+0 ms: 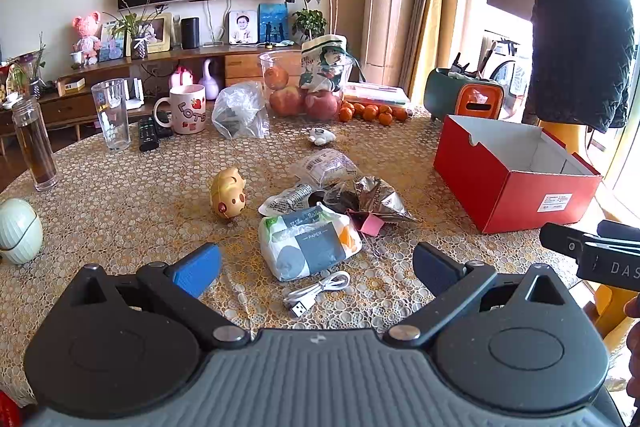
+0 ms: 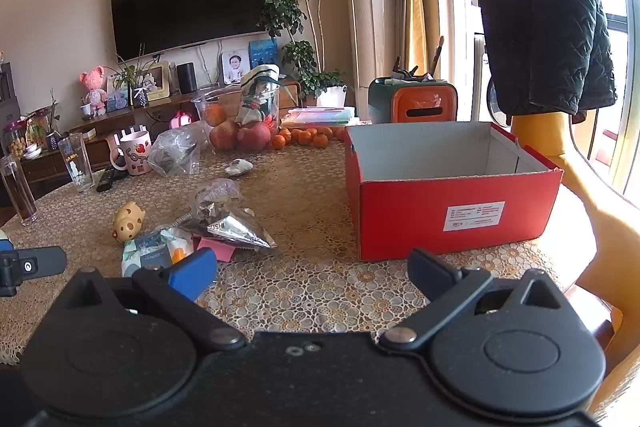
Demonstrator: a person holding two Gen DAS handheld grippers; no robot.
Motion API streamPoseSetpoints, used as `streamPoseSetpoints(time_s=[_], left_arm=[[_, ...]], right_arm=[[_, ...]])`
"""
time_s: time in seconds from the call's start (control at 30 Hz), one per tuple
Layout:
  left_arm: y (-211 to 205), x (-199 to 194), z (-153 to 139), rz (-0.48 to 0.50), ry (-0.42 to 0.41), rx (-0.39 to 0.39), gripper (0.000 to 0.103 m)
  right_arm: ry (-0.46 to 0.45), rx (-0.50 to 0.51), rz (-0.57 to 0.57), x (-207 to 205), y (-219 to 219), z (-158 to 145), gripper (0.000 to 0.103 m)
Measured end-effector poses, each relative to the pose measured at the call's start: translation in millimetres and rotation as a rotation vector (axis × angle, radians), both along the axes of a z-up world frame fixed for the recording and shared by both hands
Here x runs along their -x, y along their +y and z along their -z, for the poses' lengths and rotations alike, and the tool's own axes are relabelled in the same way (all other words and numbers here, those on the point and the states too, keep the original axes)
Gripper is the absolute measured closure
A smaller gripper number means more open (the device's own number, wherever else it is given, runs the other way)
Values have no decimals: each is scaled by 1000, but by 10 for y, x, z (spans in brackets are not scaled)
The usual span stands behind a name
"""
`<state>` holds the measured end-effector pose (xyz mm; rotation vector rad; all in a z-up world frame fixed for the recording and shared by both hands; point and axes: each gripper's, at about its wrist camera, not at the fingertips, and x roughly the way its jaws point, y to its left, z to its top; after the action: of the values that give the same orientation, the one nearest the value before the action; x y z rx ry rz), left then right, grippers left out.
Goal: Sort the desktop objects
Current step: 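Move left tool toward tissue pack while right tool approaches silver foil bag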
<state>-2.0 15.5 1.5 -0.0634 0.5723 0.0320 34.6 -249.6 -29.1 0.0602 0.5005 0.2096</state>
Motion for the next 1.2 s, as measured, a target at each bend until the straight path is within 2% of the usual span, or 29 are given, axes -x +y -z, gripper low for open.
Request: streamPoseSetpoints(time_s=[0.47,0.87,0.97,1.2], left_arm=[[55,-89,69,23,-13,-23,0],[174,-547,361,50,13,-84,0],[167,-729,463,85,24,-122,0],[159,-1102,743,254,68,-192,0]], right_arm=[[13,32,-154,-203,260,12,2],[9,102,-182,-880,505,114,4],[41,107,-192,-1070,577,188,7],[111,143,-208,-1457,733,374,12]])
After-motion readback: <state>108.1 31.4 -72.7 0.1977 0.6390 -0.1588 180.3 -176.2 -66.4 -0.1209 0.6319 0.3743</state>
